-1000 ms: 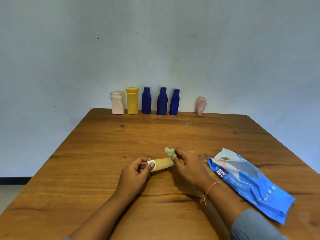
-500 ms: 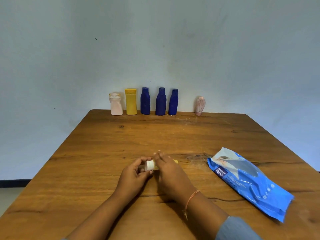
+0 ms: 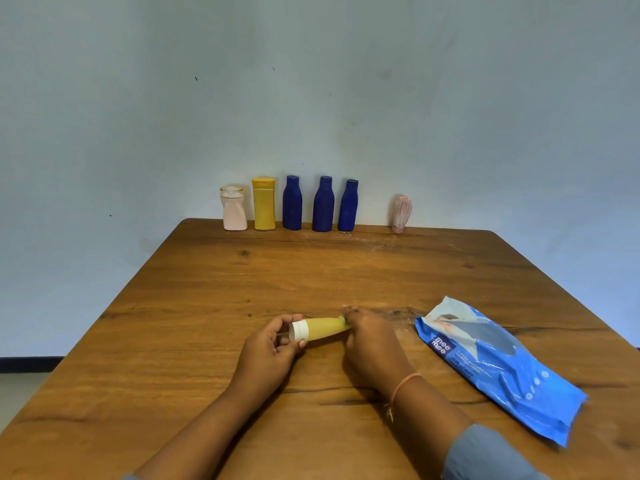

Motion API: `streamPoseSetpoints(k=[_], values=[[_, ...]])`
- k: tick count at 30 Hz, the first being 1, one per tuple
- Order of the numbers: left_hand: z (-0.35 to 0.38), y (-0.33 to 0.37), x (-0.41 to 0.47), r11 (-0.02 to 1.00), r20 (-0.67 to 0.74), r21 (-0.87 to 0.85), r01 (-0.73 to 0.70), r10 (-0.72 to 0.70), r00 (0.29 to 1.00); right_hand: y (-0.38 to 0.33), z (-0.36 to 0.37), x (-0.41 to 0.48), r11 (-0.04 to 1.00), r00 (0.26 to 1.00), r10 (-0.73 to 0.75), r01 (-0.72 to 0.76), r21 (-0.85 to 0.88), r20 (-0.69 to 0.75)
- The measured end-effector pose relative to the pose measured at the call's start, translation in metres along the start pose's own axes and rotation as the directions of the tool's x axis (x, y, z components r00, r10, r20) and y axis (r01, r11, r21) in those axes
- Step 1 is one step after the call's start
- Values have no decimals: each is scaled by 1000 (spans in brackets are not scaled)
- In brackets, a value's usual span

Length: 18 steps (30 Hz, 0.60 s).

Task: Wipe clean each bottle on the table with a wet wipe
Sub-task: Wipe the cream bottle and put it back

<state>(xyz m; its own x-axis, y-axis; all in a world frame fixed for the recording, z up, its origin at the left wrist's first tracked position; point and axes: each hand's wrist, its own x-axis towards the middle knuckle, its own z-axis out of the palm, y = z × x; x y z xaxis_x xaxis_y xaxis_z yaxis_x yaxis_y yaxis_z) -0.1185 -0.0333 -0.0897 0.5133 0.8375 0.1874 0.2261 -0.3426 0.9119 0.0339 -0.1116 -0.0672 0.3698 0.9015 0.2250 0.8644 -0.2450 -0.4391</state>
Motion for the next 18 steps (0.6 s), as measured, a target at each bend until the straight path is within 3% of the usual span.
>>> streamPoseSetpoints(k=[4, 9, 11, 15, 18], values=[[0, -2, 1, 1000, -15, -8, 14, -14, 1000, -34, 14, -7, 986, 985, -166, 165, -19, -40], [-1, -4, 1, 1000, -19, -12, 27, -27, 999, -34, 25, -7, 916, 925, -378, 381, -128, 45], [1, -6, 3, 997, -20, -56, 53, -55, 998, -19, 15, -3, 931, 940, -342, 341, -128, 11], [2, -6, 6, 988, -9, -110, 109, -111, 994, 3, -3, 0, 992, 989, -126, 126, -14, -81], [3, -5, 6, 992, -19, -88, 94, -96, 995, -7, -1, 2, 997, 994, -74, 74, -13, -77]])
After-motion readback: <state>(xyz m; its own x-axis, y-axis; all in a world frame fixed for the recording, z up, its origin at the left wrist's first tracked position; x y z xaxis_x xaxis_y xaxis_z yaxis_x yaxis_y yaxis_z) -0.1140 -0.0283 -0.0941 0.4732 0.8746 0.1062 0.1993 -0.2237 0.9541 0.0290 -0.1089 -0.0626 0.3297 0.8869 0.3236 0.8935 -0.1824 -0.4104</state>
